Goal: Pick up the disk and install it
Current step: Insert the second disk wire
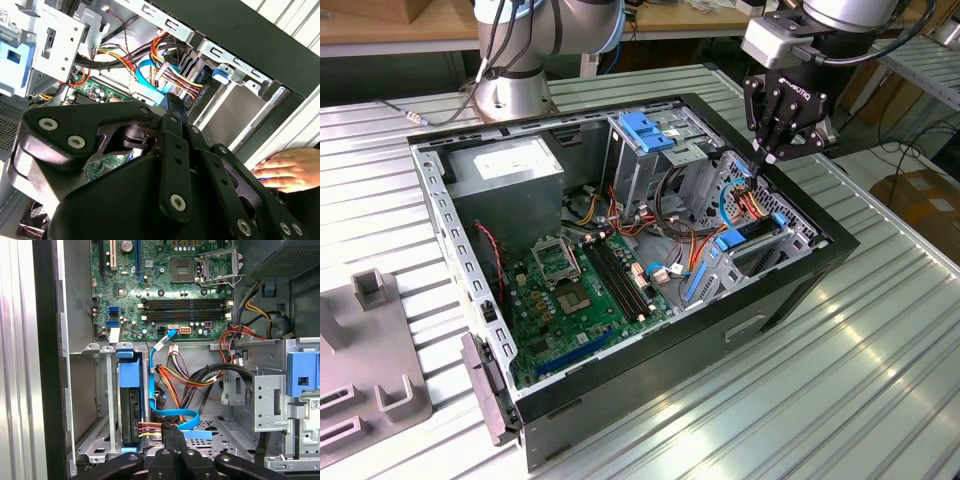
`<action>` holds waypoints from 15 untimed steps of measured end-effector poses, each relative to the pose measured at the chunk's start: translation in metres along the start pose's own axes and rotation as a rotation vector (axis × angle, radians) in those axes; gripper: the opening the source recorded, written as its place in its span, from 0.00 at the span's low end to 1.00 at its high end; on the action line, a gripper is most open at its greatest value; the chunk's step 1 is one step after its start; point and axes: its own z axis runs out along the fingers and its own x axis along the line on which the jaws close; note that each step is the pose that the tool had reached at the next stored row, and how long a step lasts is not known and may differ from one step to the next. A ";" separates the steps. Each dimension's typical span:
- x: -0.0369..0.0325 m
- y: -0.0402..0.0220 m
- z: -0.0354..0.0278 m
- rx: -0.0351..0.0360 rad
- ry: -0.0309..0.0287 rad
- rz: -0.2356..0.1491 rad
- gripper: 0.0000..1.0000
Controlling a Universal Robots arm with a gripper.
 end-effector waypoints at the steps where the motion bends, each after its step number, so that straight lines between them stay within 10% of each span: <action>1: 0.0000 0.0000 0.0000 0.0000 0.0000 0.000 0.10; 11: -0.0001 0.0000 0.0000 0.0002 0.0031 0.000 0.24; 15: -0.0007 0.0000 0.0002 0.0011 0.0309 -0.002 0.24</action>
